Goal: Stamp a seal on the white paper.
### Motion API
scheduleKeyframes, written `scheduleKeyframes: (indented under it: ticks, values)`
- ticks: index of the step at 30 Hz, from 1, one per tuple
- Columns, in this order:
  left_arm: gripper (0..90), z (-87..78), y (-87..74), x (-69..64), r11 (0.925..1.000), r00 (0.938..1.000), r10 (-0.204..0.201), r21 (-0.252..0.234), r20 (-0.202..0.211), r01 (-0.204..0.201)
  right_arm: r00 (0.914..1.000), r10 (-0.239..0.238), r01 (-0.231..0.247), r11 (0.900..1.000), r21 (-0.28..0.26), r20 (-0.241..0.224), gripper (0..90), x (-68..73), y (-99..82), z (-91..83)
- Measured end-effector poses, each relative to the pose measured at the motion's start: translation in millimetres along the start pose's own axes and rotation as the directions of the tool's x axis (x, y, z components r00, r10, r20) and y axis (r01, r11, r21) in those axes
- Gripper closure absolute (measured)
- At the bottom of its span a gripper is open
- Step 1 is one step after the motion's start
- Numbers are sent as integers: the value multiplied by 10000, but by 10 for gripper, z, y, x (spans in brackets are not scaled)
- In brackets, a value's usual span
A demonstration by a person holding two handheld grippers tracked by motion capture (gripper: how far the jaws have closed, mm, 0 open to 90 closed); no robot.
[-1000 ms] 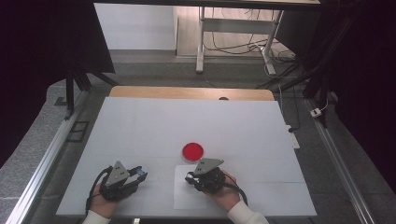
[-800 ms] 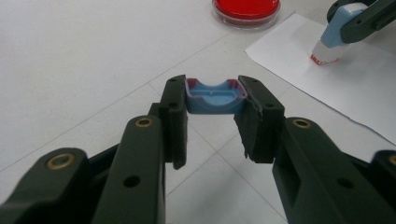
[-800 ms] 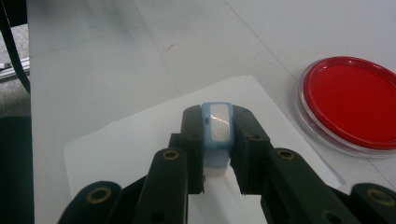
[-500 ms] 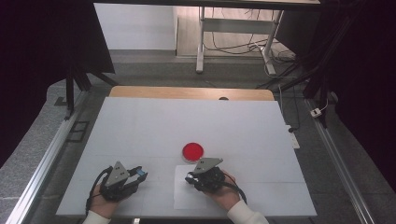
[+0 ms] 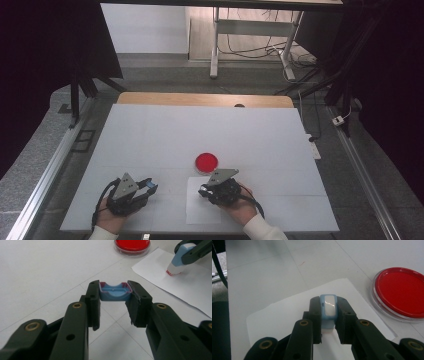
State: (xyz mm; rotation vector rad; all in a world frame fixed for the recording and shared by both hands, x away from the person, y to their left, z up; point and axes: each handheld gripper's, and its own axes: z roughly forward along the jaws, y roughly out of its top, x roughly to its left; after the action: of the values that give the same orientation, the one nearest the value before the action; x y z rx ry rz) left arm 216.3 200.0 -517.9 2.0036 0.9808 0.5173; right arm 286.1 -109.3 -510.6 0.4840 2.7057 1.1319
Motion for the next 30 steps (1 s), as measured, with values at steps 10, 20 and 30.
scheduleKeyframes:
  ticks: [10, 20, 30]
  values:
    - [647, 6, -2, 0, 10000, 10000, -14, 10, -5, 14, 10000, -28, 27, 10000, 47, 73, 758, 20, 8, 5]
    - [647, 0, -4, 6, 10000, 10000, -43, -15, -51, 43, 10000, 25, -24, 10000, -86, 74, 758, 18, -12, 5]
    - [647, 0, -9, 21, 10000, 9999, -64, -6, -79, 64, 10000, -42, 42, 10000, -38, -15, 753, 5, 4, -1]
